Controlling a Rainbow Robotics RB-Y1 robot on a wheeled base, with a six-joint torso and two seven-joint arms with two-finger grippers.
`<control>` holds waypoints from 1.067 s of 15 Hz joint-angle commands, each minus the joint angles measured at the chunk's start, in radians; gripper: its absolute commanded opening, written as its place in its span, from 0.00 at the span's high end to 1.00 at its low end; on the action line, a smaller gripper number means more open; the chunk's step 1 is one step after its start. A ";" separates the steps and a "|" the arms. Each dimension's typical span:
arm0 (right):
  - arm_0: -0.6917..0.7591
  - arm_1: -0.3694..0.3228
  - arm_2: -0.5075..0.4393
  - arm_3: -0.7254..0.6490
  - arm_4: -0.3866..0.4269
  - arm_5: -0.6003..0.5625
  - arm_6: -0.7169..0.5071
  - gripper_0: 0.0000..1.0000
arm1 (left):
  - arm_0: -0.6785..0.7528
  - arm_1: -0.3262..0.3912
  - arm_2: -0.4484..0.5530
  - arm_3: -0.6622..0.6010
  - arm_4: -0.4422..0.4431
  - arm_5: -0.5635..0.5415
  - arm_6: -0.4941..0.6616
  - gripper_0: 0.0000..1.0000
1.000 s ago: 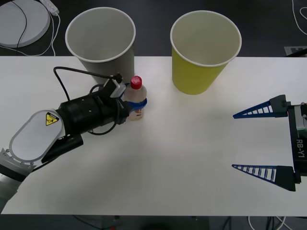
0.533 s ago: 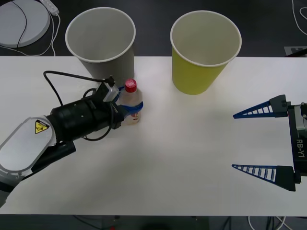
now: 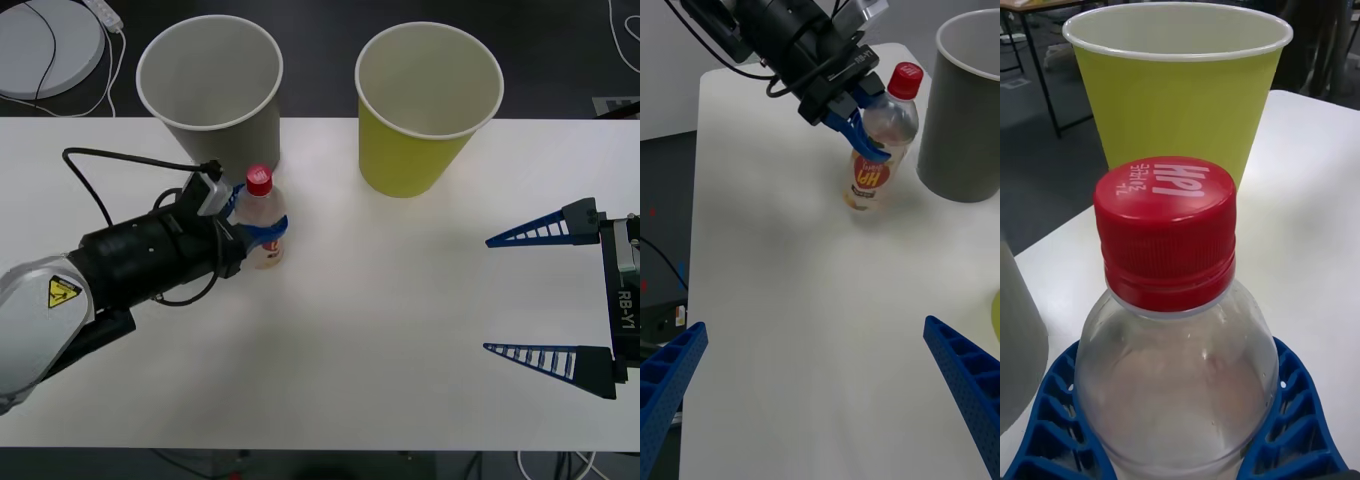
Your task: Put the can into the green bin and the plastic bottle into the gray bin
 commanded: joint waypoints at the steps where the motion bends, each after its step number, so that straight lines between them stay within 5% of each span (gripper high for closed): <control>1: 0.000 0.000 0.000 0.000 0.000 0.000 0.000 0.00 | 0.038 0.007 0.061 -0.090 -0.070 -0.090 0.100 1.00; 10: 0.000 0.000 0.000 0.000 0.000 0.000 0.000 0.00 | 0.118 0.015 0.322 -0.341 -0.124 -0.409 0.309 1.00; 16: 0.000 0.000 0.000 0.000 0.000 0.000 0.000 0.00 | 0.116 0.046 0.406 -0.375 -0.124 -0.443 0.340 1.00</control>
